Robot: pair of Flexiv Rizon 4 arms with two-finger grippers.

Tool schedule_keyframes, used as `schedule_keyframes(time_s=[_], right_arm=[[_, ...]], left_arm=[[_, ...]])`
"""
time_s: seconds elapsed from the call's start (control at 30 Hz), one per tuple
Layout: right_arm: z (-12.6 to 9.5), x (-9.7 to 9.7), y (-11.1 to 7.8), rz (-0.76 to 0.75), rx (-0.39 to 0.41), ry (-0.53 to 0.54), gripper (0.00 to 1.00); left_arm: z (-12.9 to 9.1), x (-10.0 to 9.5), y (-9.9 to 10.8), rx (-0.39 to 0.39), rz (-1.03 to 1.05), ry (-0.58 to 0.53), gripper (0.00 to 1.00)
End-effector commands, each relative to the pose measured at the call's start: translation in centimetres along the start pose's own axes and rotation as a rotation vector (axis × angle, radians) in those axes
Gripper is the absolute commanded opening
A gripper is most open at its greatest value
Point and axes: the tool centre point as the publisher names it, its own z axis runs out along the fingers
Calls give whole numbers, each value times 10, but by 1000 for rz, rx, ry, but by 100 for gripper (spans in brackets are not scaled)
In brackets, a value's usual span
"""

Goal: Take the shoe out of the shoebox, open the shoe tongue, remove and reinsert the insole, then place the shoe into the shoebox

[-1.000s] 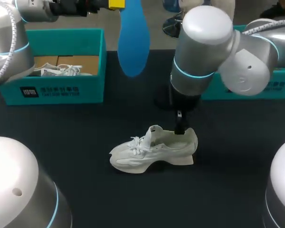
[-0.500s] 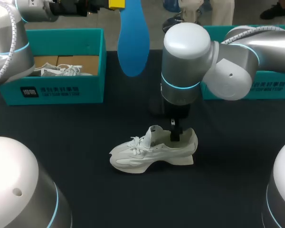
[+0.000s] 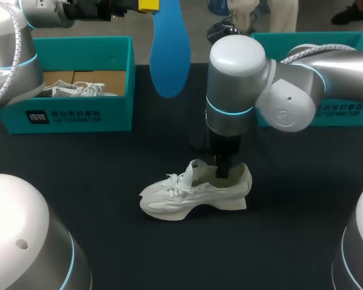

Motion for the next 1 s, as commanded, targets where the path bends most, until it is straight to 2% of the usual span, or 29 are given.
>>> schedule_keyframes(time_s=[0.03, 0.63, 0.87, 1.0], right_arm=[[5, 3, -5, 1, -18, 1, 0], [9, 9, -8, 11, -34, 5, 0], [-10, 6, -12, 4, -34, -19, 0], [-25, 3, -13, 1, -5, -40, 0]], left_arm=[[0, -1, 0, -1, 0, 2, 0], [0, -1, 0, -1, 0, 2, 0], [0, -1, 0, -1, 0, 2, 0], [0, -1, 0, -1, 0, 2, 0]])
